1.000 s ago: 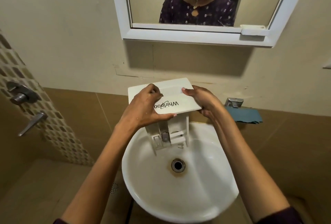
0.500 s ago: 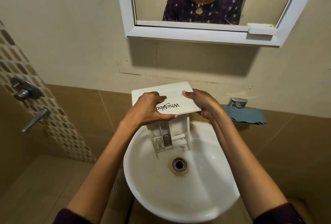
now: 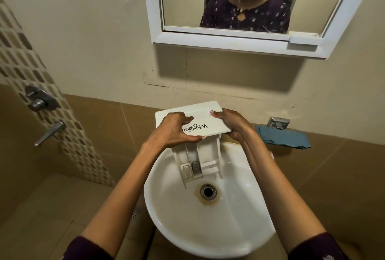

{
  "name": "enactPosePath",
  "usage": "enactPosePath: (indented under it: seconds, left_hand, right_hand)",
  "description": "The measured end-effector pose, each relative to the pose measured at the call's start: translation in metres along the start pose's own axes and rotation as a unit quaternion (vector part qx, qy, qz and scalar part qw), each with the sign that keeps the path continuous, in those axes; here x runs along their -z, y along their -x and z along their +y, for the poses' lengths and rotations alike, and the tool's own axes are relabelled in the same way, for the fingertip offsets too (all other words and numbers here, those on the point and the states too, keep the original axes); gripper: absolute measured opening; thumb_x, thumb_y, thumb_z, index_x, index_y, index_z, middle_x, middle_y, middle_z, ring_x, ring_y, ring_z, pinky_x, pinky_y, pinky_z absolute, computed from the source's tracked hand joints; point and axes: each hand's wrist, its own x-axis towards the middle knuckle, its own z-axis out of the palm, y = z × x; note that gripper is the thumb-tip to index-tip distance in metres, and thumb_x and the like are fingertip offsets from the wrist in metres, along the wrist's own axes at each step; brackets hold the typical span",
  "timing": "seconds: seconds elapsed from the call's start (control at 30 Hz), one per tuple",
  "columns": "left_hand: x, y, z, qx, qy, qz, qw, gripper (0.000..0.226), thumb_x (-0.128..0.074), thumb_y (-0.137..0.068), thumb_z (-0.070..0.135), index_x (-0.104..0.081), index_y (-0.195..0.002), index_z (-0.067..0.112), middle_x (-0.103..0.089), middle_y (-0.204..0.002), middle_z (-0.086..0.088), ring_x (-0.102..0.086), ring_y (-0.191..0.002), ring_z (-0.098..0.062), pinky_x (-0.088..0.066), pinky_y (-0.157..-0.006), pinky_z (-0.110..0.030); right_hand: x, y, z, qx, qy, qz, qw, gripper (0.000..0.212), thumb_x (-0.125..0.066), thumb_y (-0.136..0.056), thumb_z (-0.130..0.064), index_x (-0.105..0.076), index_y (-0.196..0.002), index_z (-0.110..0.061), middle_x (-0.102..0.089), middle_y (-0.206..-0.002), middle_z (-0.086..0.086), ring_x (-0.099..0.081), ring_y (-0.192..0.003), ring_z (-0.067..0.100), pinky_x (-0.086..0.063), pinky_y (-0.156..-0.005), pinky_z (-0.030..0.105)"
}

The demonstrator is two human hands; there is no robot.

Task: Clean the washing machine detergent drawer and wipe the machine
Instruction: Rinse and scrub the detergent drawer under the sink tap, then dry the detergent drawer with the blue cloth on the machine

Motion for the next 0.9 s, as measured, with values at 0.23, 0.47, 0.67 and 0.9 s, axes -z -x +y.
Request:
enactPosePath:
  seconds: [0.23, 0.47, 0.67, 0.9]
  left_hand:
    - [0.008, 0.031, -0.019, 0.109, 0.121, 0.081, 0.983, 0.062, -0.075, -0.059, 0.055, -0.073, -0.098, 0.007, -0.071, -0.101, -0.002, -0.056, -0.078, -0.002, -0.036, -0.058, -0.008]
    - [0.069, 0.114, -0.059, 0.244, 0.191, 0.246, 0.918, 0.078, -0.075, -0.058, 0.063, -0.066, -0.116, 0.012, -0.064, -0.118, 0.006, -0.061, -0.094, -0.004, -0.05, -0.079, -0.022]
    - [0.125, 0.209, -0.068, 0.305, 0.28, 0.384, 0.825, 0.015, -0.065, -0.084, 0.018, -0.072, -0.086, 0.032, -0.068, -0.072, 0.027, -0.062, -0.068, 0.01, -0.049, -0.06, -0.007]
    - [0.183, 0.342, -0.066, 0.393, 0.254, 0.512, 0.72, 0.017, -0.06, -0.089, 0.014, -0.065, -0.105, 0.015, -0.066, -0.055, 0.02, -0.06, -0.05, 0.007, -0.048, -0.048, -0.009]
  right_hand:
    - [-0.014, 0.015, -0.011, 0.022, -0.018, -0.031, 0.999, 0.039, -0.038, -0.098, -0.044, -0.053, -0.107, -0.009, -0.063, -0.09, 0.014, -0.06, -0.042, 0.019, -0.049, -0.038, 0.022]
    - [-0.032, -0.004, 0.012, 0.111, 0.263, -0.003, 0.958, 0.036, -0.055, -0.091, -0.04, -0.059, -0.115, -0.013, -0.063, -0.113, 0.007, -0.058, -0.099, 0.023, -0.043, -0.088, 0.033]
    - [-0.138, 0.023, 0.031, 0.072, 0.096, -0.284, 0.951, 0.013, -0.051, -0.095, -0.027, -0.061, -0.1, -0.019, -0.064, -0.092, 0.0, -0.062, -0.082, 0.01, -0.049, -0.068, 0.019]
    - [-0.293, 0.096, 0.028, 0.143, 0.138, -0.376, 0.905, 0.021, -0.047, -0.096, -0.005, -0.061, -0.11, 0.002, -0.064, -0.08, 0.001, -0.056, -0.07, 0.009, -0.043, -0.064, 0.018]
